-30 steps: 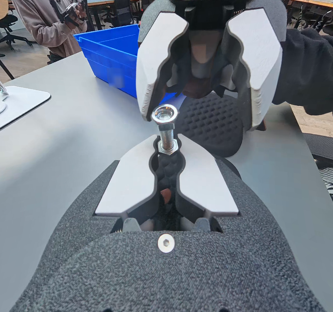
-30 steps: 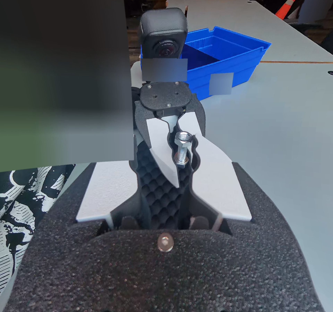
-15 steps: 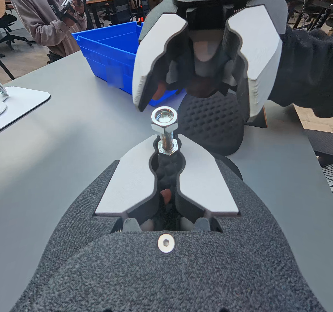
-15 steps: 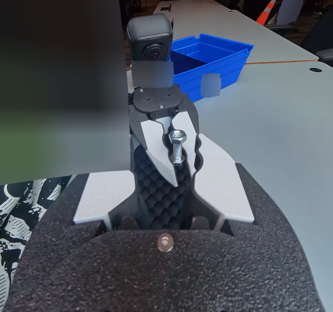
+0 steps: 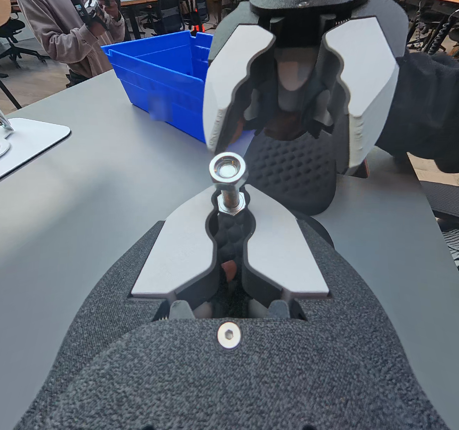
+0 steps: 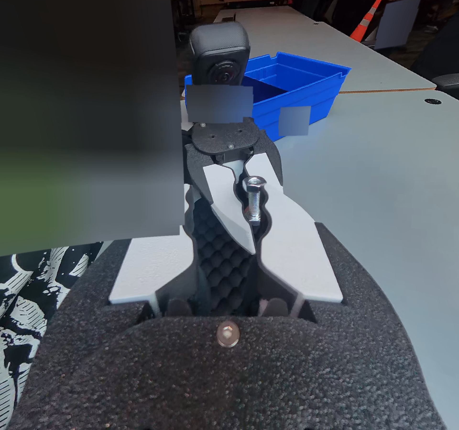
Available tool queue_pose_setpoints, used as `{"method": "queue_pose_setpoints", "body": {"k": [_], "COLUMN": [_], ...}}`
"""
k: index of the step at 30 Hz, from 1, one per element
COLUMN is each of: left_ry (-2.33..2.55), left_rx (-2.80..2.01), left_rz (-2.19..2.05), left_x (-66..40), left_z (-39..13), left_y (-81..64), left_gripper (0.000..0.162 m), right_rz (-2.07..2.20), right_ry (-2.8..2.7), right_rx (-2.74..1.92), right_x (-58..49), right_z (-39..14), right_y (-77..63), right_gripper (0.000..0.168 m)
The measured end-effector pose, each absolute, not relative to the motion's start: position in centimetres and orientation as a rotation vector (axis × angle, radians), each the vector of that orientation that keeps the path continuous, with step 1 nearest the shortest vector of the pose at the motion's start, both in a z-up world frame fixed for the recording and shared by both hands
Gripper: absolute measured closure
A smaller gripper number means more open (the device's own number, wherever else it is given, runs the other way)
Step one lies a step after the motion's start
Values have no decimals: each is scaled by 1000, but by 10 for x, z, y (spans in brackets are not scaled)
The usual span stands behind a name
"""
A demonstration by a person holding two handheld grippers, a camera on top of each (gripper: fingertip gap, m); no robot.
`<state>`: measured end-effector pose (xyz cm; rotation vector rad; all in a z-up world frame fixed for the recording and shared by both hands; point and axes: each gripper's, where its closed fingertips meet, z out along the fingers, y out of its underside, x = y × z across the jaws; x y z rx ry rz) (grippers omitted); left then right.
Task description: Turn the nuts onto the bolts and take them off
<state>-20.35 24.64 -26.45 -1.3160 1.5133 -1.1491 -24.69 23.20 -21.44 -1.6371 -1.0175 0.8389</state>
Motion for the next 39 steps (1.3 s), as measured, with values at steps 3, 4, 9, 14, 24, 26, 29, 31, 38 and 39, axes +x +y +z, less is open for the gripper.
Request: {"method": "queue_pose_setpoints", "body": {"k": [3, 4, 9, 14, 24, 26, 29, 31, 38, 39], "left_ry": [1502, 1500, 1506, 1514, 1471, 1460, 1473, 1458, 1353, 1351], "left_rx": [-1318, -1318, -1319, -1320, -1229, -1214, -1172, -1152, -1171, -1167], "left_rz": [-1155, -1156, -1149, -1141, -1290, -1334, -1384, -1397, -1238, -1224], "left_x": [-204, -204, -203, -203, -203, -203, -204, -204, -204, -204], "left_z": [-263, -263, -264, -265, -248, -245, -241, -237, -232, -232], "left_y": [247, 248, 247, 247, 235, 232, 224, 223, 244, 245], "left_gripper": [146, 146, 146, 147, 142, 138, 138, 139, 139, 139], "right_rz": [828, 805, 687, 679, 835, 863, 902, 895, 785, 769], "right_ry": [-1004, -975, -865, -834, -787, -799, -821, -811, -731, -729], "right_rx": [-1643, -1653, -1726, -1735, -1603, -1556, -1520, -1528, -1565, -1559], "right_x": [-239, -235, -231, -242, -240, -241, -243, -242, -241, -241], "right_z": [-217, -219, -236, -240, -220, -214, -207, -206, -207, -207], "right_y": [225, 227, 244, 254, 248, 244, 240, 242, 251, 252], "right_gripper": [129, 131, 145, 148, 160, 160, 160, 160, 160, 160]}}
